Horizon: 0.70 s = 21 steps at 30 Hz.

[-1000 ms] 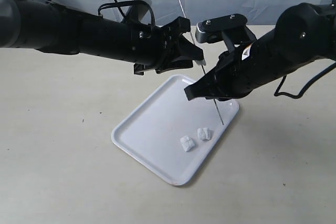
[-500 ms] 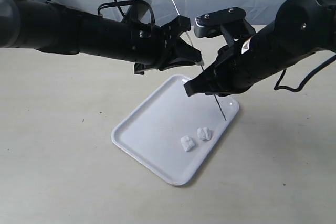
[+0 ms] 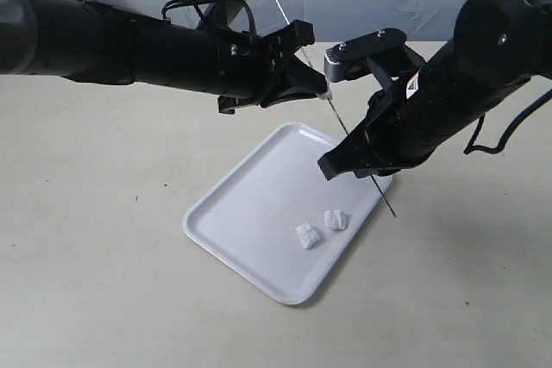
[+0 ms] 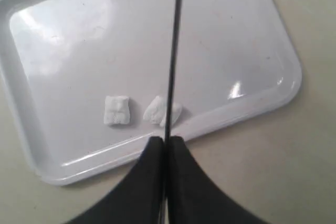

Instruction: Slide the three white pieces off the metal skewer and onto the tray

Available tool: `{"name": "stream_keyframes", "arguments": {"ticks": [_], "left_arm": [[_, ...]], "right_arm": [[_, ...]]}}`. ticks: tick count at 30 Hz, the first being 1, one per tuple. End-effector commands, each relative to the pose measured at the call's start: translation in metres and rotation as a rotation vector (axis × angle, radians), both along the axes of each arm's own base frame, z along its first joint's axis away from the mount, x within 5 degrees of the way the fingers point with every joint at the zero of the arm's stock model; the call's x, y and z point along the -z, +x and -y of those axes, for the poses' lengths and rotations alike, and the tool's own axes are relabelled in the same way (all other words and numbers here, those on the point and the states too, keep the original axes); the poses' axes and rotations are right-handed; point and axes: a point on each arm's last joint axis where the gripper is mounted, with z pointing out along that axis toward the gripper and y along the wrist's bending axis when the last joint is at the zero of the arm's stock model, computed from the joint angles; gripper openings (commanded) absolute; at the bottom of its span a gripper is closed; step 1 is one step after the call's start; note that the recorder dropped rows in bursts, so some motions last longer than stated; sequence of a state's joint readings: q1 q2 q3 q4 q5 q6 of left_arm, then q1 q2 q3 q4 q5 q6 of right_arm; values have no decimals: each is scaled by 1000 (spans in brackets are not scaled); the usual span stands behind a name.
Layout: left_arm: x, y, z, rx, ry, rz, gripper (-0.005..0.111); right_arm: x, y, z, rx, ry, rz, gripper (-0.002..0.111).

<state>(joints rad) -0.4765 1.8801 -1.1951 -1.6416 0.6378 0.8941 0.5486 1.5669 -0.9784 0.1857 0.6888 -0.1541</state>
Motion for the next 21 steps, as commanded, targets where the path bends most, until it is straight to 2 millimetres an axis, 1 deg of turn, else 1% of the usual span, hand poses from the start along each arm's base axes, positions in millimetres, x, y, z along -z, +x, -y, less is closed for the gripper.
{"name": "stream_keyframes", "arguments": {"ticks": [1, 2, 5, 7, 10, 12, 14, 16, 17, 19, 21], "left_arm": [[-1, 20, -18, -165, 37, 25, 0], [-1, 22, -21, -182, 43, 27, 0], [1, 31, -35, -248, 73, 35, 0], [2, 34, -39, -278, 95, 43, 0], [3, 37, -43, -323, 132, 55, 0], [4, 37, -44, -324, 143, 61, 0], [2, 28, -35, -183, 106, 50, 0], [5, 14, -27, -30, 86, -29, 0], [7, 9, -27, 18, 106, -59, 0], [19, -3, -25, 102, 181, -143, 1], [34, -15, -23, 182, 280, -200, 9]], "right_arm": [[3, -14, 9, -50, -100, -134, -1], [4, -16, 10, -56, -116, -154, -1], [3, -27, 21, -99, -235, -260, -1], [-2, -35, 29, -115, -297, -310, -1], [-8, -42, 34, -127, -331, -351, -1], [-10, -41, 38, -127, -363, -327, -1], [-11, -35, 47, -84, -464, -265, -1], [-14, -28, 57, -10, -571, -190, -1], [-14, -27, 59, 14, -588, -175, -1], [-15, -24, 60, 37, -601, -144, -1], [-15, -22, 60, 44, -590, -126, -1]]}}
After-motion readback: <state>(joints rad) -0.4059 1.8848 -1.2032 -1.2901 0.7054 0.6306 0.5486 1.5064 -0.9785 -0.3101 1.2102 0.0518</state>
